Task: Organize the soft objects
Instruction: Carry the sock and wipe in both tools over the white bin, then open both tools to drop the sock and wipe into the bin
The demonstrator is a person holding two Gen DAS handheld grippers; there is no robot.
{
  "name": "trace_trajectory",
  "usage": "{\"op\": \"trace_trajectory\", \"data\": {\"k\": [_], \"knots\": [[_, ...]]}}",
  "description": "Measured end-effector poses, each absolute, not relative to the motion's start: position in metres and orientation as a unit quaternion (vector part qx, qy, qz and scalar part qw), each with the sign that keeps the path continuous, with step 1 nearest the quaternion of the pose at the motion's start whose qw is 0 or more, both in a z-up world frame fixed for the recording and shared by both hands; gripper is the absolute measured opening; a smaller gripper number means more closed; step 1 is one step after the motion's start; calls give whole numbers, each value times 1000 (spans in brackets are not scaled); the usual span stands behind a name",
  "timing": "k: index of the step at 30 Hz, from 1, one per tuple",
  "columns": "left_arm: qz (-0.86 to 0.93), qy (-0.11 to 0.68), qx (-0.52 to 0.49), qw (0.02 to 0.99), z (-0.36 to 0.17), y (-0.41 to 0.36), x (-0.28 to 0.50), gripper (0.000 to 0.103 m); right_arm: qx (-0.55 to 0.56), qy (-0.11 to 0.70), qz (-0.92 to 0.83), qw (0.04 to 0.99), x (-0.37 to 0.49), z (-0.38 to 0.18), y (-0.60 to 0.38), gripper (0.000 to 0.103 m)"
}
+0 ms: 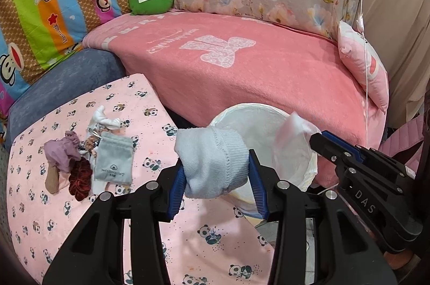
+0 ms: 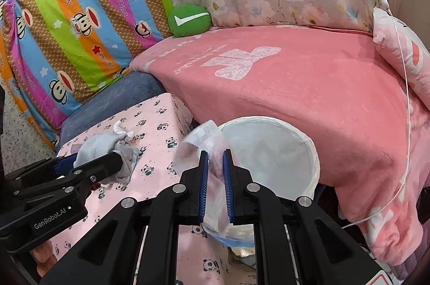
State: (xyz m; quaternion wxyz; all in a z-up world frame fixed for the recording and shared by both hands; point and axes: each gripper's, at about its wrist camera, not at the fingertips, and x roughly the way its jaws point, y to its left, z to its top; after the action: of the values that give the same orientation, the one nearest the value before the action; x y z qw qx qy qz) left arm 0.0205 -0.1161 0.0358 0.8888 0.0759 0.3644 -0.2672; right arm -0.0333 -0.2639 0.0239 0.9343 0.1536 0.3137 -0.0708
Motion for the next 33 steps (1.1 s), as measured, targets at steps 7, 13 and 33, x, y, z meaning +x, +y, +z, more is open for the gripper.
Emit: {"op": "trace_trajectory", "data": {"k": [7,13,33], "knots": [[-275,374,91,881,28,-129,24,42,156,314,-78,933,-33,20,-272,13],[-277,382,102,876,19,-140,26,42,154,320,-84,931,-30,14,-278,13],[-315,400,68,858,15,-165,39,68,171,318,-110,926,-36,11,-305,32]]}}
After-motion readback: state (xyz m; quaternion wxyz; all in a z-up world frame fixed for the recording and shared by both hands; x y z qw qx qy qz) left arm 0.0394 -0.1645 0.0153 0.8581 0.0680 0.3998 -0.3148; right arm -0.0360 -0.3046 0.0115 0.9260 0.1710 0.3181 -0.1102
